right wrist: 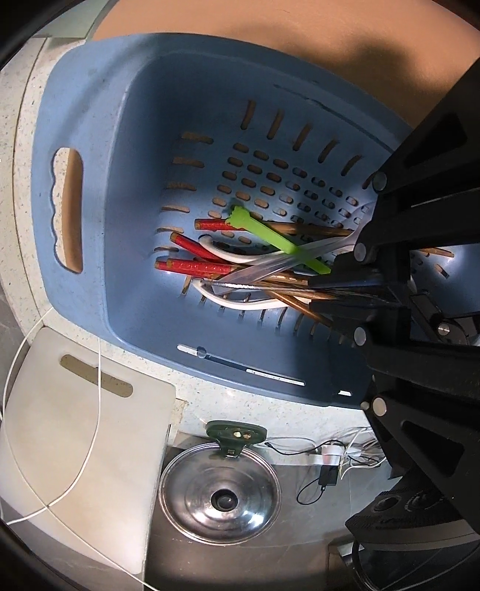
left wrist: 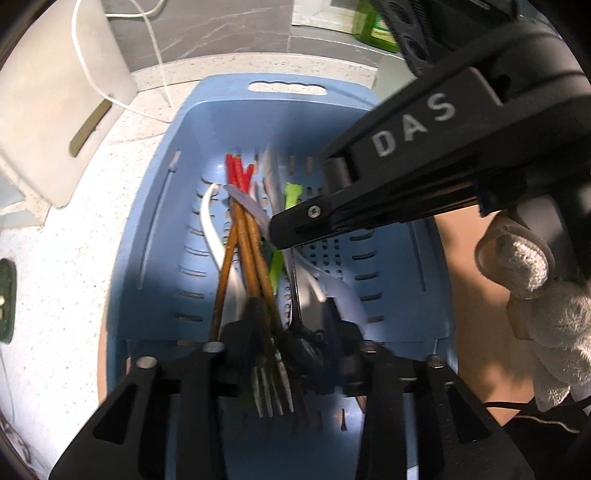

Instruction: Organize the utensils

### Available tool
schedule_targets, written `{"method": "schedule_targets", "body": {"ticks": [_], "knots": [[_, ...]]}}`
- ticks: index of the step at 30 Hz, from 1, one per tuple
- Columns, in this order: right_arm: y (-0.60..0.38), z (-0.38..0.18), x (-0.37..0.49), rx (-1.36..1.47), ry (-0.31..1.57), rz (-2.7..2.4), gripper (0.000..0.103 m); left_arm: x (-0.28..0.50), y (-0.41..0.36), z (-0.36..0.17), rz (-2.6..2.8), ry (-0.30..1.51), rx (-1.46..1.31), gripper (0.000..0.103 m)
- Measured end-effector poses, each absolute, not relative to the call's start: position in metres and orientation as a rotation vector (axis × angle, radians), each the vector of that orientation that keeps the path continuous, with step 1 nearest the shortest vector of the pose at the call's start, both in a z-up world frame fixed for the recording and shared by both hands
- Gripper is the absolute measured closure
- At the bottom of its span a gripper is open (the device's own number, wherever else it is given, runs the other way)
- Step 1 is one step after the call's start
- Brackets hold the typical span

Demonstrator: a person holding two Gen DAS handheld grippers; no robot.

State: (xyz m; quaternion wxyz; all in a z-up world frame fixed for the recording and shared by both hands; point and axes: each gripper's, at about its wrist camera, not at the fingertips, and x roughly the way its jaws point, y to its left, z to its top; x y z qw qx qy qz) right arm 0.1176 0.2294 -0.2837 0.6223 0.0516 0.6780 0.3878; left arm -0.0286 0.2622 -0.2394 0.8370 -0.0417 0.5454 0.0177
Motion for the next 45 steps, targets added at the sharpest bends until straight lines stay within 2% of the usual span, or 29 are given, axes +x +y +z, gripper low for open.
{"method": "schedule_targets", "body": {"ticks": [2,7,9,10,15,19,22,24,28,35,45], "knots": [[0.229,-0.281,0.117,0.107,1.549,0.896,0.091,-0.03,0.265,-0.238,0.058,1.152,-0.1,0.053],[0.222,-0.274,0.117,0.08,1.517,0.905,0.086,-0.036,0.269,-0.231,0.086,1.141,-0.112,0.053],[0.217,-0.269,0.117,0.081,1.506,0.909,0.082,-0.04,0.271,-0.227,0.108,1.13,-0.119,0.053],[0.214,-0.267,0.116,0.083,1.497,0.915,0.076,-0.042,0.27,-0.225,0.116,1.125,-0.123,0.052],[0.193,-0.244,0.112,0.047,1.413,0.956,0.073,-0.06,0.266,-0.205,0.177,1.065,-0.145,0.033],[0.168,-0.228,0.112,0.043,1.358,0.968,0.064,-0.071,0.256,-0.189,0.233,1.021,-0.167,0.031],[0.148,-0.218,0.109,0.026,1.322,0.969,0.063,-0.068,0.251,-0.186,0.268,0.989,-0.171,0.023],[0.134,-0.211,0.106,0.012,1.293,0.97,0.062,-0.068,0.245,-0.181,0.282,0.963,-0.172,0.023],[0.108,-0.198,0.1,-0.006,1.235,0.969,0.054,-0.08,0.221,-0.164,0.3,0.931,-0.167,0.023],[0.069,-0.179,0.089,-0.062,1.131,0.945,0.051,-0.089,0.191,-0.146,0.319,0.884,-0.199,0.018],[0.022,-0.15,0.065,-0.11,0.986,0.908,0.046,-0.104,0.153,-0.124,0.368,0.827,-0.189,0.018]]}}
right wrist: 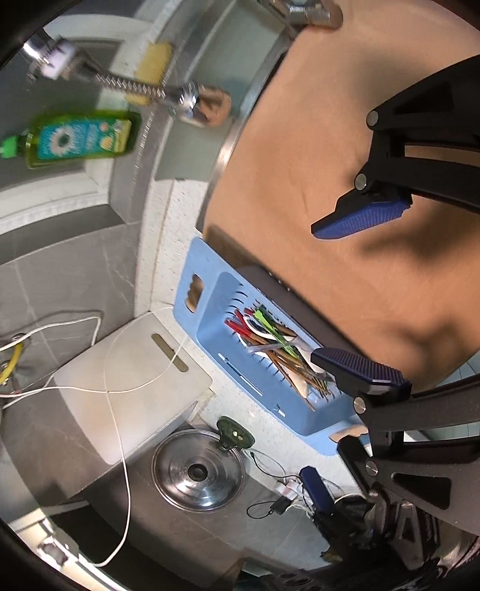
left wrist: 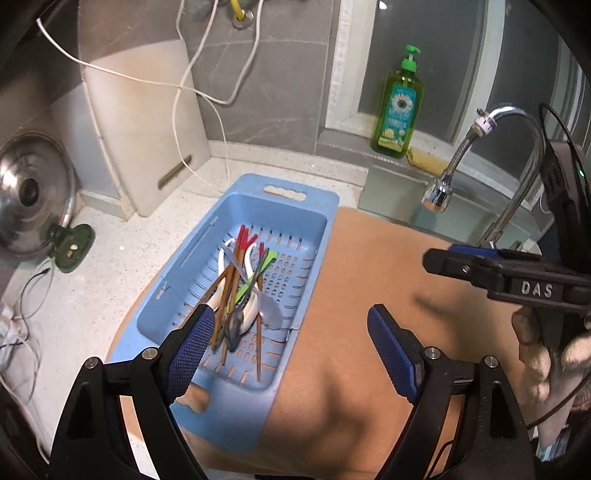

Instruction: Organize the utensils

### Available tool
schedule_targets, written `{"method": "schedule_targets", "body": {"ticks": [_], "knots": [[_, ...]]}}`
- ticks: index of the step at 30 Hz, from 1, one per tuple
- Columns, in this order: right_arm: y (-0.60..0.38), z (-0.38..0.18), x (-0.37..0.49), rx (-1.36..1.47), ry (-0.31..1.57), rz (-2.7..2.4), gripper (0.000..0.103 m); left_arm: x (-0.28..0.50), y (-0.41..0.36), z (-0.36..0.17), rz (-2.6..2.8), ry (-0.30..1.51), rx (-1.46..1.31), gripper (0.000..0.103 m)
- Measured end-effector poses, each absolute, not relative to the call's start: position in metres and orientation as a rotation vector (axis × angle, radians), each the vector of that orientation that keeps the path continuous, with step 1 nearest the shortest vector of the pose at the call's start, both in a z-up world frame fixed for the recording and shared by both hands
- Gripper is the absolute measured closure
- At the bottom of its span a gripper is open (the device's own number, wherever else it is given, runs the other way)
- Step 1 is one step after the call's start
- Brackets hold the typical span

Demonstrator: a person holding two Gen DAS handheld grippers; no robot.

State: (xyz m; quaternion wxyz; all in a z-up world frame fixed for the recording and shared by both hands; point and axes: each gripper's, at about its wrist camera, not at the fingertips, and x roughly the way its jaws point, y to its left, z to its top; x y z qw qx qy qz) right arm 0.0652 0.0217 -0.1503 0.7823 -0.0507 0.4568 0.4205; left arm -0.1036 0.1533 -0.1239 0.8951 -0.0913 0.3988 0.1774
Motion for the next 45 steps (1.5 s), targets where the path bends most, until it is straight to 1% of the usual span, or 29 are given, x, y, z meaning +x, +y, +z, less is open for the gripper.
{"method": "schedule_targets", "body": {"ticks": [6,16,45], "knots": [[0.001,-0.132,0.048,-0.134,0.892,0.898,0.043,-0.117,0.141,-0.108,0.406,0.772,-0.213,0.018],[-0.013,-0.119,0.031,-0.147,0.831,0.898,0.041,-0.129,0.129,-0.1,0.438,0.754,-0.214,0.018],[-0.016,-0.117,0.03,-0.144,0.812,0.875,0.04,-0.128,0.126,-0.094,0.409,0.764,-0.208,0.018]]}}
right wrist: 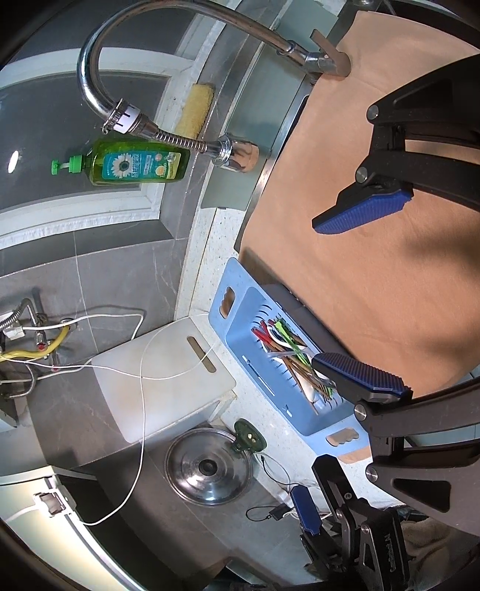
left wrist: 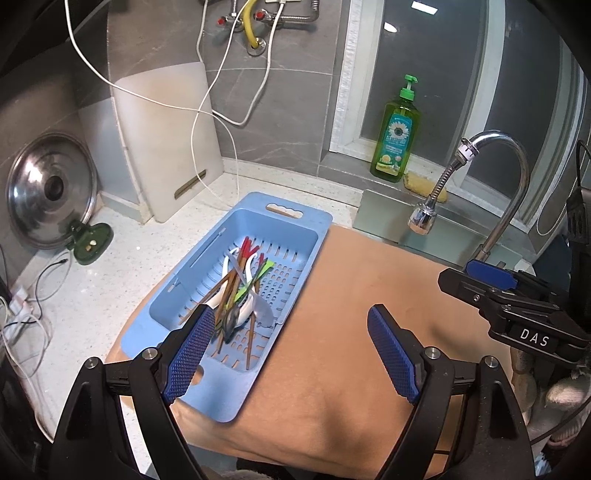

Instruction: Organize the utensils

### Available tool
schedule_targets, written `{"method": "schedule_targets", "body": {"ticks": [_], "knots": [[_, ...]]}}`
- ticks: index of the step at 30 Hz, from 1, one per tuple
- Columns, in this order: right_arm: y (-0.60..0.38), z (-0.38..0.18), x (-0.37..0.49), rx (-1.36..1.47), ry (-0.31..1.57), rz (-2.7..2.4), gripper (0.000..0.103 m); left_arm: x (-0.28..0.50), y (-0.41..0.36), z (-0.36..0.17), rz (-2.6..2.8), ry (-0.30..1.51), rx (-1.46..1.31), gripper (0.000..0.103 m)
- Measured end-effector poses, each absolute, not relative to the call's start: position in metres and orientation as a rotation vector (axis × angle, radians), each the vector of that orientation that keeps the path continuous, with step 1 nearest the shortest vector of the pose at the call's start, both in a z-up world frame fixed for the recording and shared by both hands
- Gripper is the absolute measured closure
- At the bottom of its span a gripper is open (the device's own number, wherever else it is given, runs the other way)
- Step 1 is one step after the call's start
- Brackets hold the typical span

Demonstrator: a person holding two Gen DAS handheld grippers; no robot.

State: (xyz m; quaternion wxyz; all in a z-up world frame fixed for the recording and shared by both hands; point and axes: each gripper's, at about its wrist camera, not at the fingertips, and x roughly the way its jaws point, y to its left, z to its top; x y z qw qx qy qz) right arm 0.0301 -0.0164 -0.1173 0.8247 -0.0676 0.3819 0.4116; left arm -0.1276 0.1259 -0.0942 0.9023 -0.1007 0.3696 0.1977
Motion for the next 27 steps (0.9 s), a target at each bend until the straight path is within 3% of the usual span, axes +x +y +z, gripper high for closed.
{"method": "schedule_targets", "body": {"ticks": [27], "knots": [[-0.019,-0.126,0.038,-0.139,0.832,0.833,0.039,-0.122,0.114,-0.089,0.402,0.732,-0.156,0.018]]}}
